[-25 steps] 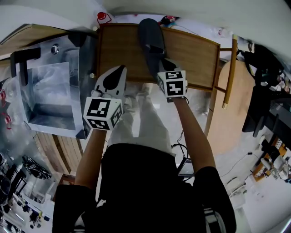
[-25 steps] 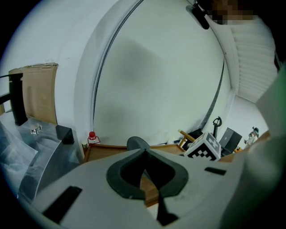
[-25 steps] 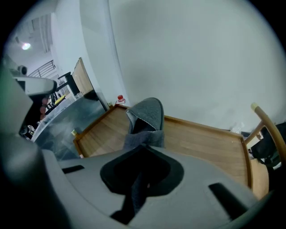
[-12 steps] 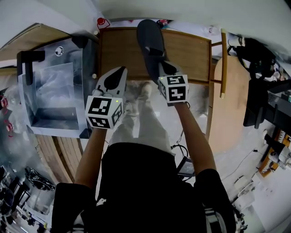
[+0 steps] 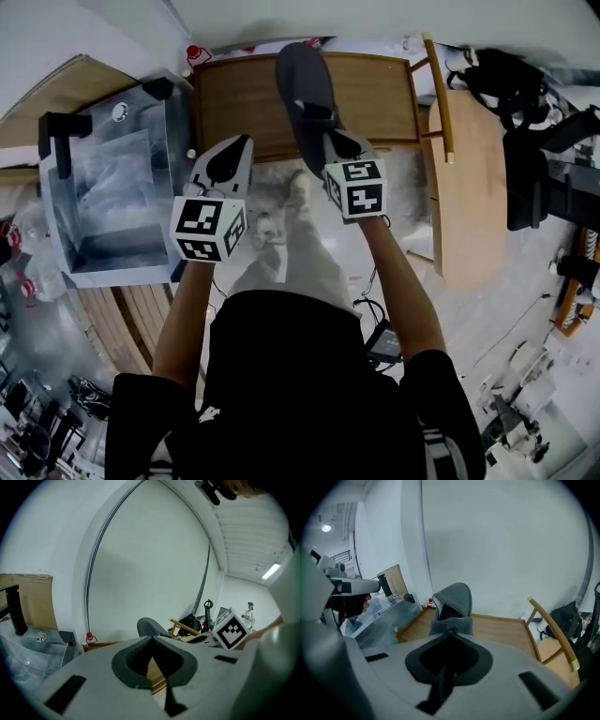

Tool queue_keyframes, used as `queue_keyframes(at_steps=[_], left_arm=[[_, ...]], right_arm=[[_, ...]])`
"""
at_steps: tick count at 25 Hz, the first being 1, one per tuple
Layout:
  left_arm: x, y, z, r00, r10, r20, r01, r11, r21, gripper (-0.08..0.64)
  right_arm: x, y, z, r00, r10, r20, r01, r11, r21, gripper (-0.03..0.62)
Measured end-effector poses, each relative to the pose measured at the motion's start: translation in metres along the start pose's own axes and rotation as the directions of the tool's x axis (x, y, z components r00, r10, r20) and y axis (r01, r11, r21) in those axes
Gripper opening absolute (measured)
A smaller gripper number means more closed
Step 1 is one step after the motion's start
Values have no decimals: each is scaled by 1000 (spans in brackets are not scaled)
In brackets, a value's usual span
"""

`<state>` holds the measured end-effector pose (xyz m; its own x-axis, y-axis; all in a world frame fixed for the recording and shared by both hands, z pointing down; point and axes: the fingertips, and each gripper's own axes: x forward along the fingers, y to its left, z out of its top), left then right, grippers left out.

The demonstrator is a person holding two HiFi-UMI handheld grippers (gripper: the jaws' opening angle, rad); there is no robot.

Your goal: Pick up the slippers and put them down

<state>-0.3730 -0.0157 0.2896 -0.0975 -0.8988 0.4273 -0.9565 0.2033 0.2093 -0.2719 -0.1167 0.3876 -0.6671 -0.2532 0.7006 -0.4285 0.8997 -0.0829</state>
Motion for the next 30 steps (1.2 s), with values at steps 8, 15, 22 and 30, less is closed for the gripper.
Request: queue_keyframes(at_steps=[8,15,22,30], left_arm=[[-34,-35,-3,997,-67,38,65,996,62,5],[-55,-69,-14,990,-138,41,133,986,100,5],[-52,-105,-24,978,-209,18,205,970,131,5],[-28,-165,-37,948,-317,-31,318,935,156,5]], right_arm=[[-44,10,-33,998,-57,24,56,997,44,5],[-85,12,-57,992,-116,48,111,990,86,5],[-115,2,-80,985,-164,56,155,979,131,5],[-158,-35,-116,970,-239,52,223,949,221,5]])
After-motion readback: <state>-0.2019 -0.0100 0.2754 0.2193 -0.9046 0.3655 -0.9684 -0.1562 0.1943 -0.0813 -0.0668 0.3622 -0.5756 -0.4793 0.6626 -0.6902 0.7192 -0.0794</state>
